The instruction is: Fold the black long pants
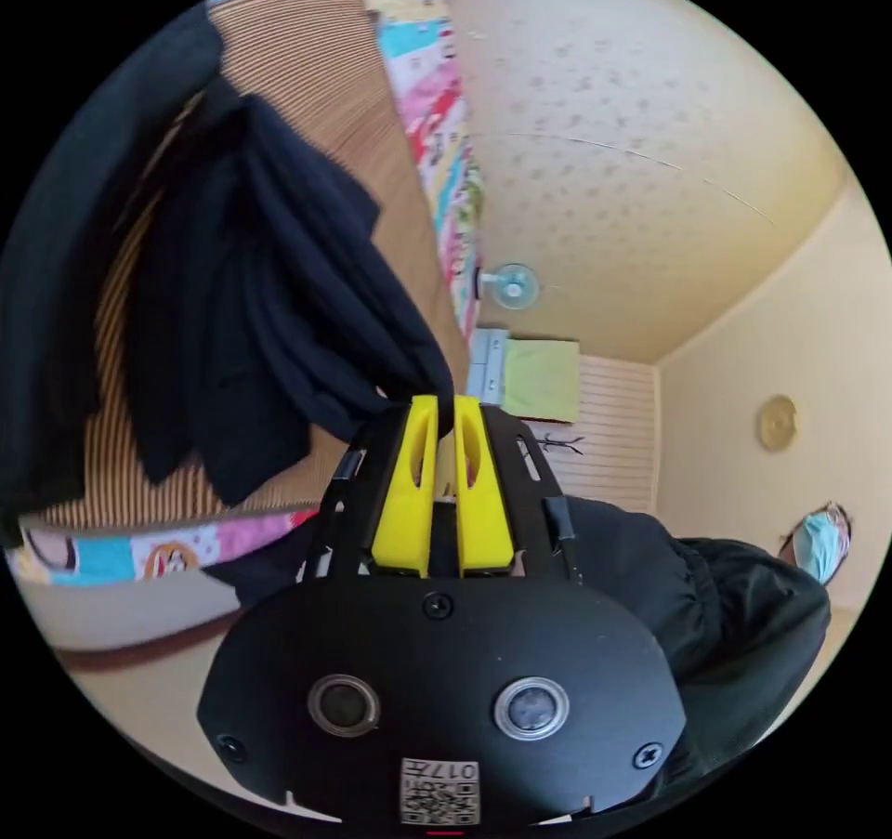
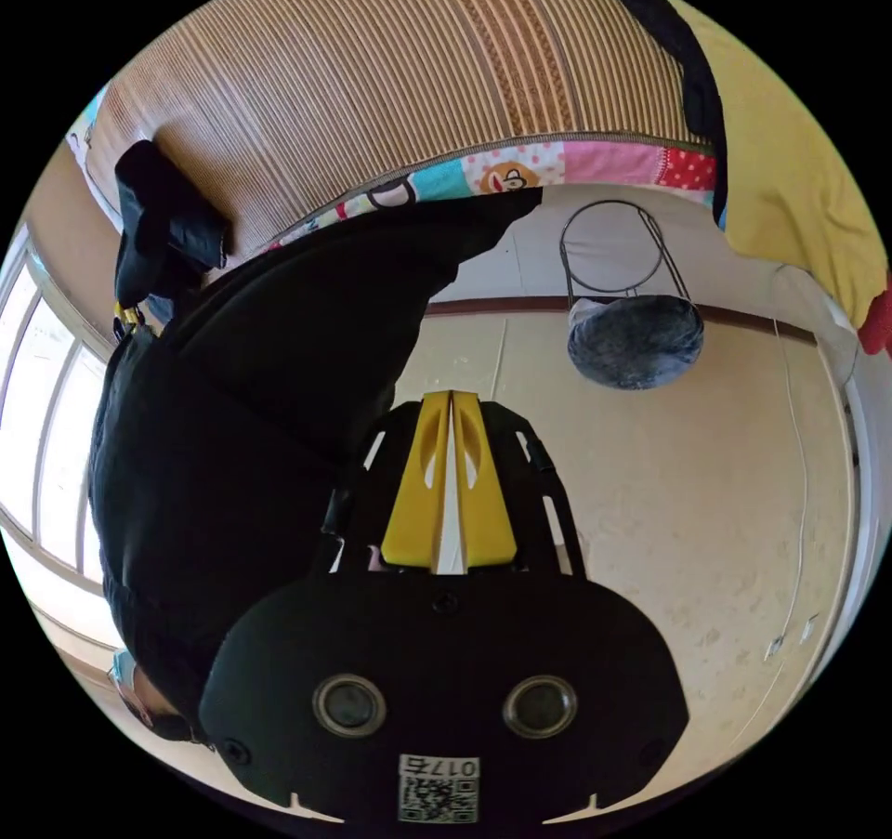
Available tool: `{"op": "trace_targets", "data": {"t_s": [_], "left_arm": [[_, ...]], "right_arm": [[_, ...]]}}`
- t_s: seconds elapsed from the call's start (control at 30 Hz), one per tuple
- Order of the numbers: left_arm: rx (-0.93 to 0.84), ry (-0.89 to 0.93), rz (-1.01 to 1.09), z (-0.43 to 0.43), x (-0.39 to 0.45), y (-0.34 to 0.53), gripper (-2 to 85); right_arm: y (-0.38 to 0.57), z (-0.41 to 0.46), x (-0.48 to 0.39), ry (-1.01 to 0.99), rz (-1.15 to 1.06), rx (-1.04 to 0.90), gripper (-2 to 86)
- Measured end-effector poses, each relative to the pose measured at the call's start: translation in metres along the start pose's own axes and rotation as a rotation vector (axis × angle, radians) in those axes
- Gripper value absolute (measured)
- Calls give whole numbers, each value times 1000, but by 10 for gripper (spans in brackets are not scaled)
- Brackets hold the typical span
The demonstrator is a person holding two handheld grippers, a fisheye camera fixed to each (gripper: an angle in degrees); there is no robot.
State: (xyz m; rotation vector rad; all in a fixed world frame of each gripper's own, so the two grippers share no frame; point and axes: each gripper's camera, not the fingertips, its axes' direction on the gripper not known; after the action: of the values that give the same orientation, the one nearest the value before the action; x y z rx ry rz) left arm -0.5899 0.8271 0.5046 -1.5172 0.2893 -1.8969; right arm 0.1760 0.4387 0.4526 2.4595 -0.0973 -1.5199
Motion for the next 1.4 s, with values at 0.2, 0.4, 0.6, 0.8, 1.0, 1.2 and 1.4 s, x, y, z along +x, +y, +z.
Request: {"op": "trace_targets", "data": {"t_s": [0.2, 0.4, 0.6, 0.8, 1.0, 1.2, 1.4], "left_arm": [[-61, 89, 393, 17, 131, -43, 29], [-97, 353, 728, 29, 247, -14, 19], [-137, 633, 936, 55, 329, 37, 16], [-303, 653, 1089, 127, 407, 105, 13], [-450, 580, 1106, 208, 437, 166, 22], [-231, 270, 1186, 183, 438, 188, 43], [47, 140, 1056, 134, 391, 173, 37]], "right_arm": [[12, -55, -108, 90, -296, 274, 11], [93, -53, -186, -183, -859, 509, 48], [185, -24, -173, -363, -1092, 764, 123], [287, 16, -219, -78, -1290, 1027, 210], [340, 59, -280, 150, -1451, 1105, 203], [361, 41, -256, 26, -1412, 1230, 138], [402, 20, -277, 219, -1429, 1362, 92]]}}
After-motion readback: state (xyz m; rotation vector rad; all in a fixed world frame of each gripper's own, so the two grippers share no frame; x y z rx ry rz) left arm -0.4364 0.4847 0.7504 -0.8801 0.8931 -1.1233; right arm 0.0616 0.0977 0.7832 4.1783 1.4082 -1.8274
